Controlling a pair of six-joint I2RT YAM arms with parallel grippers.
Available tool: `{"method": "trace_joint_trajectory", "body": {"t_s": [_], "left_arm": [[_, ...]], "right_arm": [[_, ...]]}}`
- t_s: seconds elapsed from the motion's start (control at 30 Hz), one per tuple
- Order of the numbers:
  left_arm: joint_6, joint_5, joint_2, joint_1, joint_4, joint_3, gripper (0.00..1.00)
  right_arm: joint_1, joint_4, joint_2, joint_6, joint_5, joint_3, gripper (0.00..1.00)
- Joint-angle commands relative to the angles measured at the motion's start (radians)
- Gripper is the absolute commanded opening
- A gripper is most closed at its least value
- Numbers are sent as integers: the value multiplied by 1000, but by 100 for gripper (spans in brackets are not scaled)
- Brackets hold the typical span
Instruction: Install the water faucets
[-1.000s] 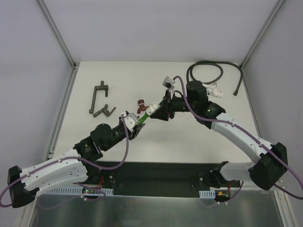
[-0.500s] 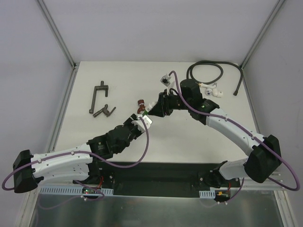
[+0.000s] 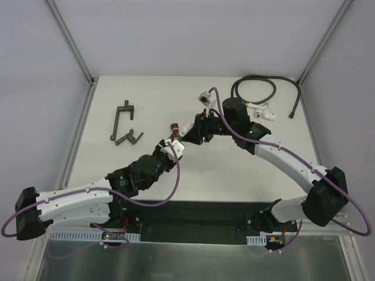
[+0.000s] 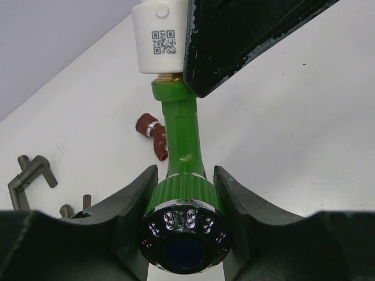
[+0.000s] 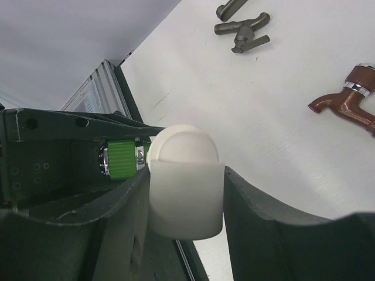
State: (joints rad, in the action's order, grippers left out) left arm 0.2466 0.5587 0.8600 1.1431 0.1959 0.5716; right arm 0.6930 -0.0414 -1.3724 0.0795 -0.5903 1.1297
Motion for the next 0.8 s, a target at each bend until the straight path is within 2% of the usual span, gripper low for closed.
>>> {"method": "trace_joint_trajectory", "body": {"t_s": [0.0,0.3,0.43,0.57,0.77], "left_arm": [[-38,17,-9,-19,45,34,0],[-82,30,19,-42,-3,39,0],[-101,4,43,-48,-10,47,0],[-127,-49,42,-62,-19,50,0],[-176,-203,37,-95,-27,51,0]], "right_arm": [[3,29,16,11,-11,45,52],[3,37,33,-3,-29,33,49],[3,129,42,3,-74,7,49],[2,170,59,-15,-69,-18,63],[0,213,53,-9,-75,-36,67]]}}
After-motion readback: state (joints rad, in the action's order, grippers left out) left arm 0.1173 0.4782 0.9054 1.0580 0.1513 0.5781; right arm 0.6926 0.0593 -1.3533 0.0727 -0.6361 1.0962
